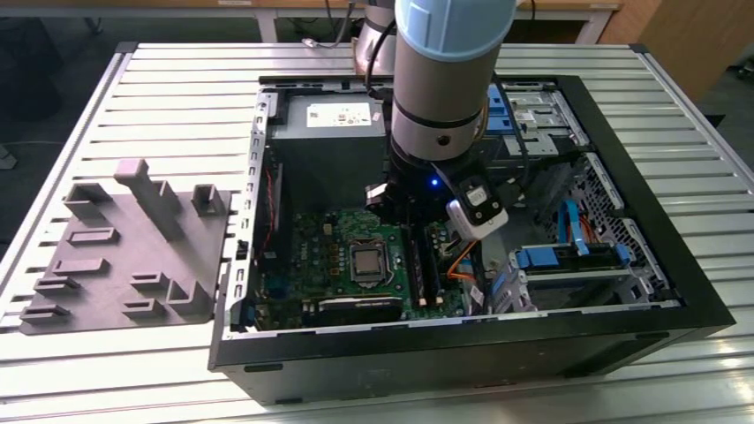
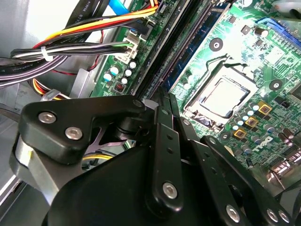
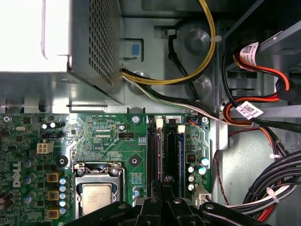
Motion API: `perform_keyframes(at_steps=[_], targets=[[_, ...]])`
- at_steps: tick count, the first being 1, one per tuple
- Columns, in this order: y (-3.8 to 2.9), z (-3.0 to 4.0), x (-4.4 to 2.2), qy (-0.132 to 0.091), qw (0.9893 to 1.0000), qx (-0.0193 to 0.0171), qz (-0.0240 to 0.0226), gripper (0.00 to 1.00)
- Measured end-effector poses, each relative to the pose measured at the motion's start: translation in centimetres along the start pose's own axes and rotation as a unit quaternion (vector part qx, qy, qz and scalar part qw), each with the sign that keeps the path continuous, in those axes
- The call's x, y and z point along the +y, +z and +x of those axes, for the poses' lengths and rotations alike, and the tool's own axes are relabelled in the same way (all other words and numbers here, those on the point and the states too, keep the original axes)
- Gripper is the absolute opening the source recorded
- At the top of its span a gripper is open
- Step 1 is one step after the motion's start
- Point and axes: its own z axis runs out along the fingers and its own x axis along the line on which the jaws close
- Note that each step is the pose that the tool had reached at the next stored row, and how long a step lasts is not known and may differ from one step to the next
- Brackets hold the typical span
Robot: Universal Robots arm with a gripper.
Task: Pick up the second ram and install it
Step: 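Insert the second ram into the second slot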
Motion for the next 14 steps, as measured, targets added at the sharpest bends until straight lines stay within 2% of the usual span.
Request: perform_keyframes(at_steps=[6,11,14], targets=[[-0.01,0.0,-0.07,-0.001,1.0,0.0,-0.0001,0.12],[-0.46,-0.02,-0.06,0.0,1.0,0.0,0.0,0.12],[-0.49,-0.02,-0.09,0.0,1.0,0.0,-0.0001,0.12]])
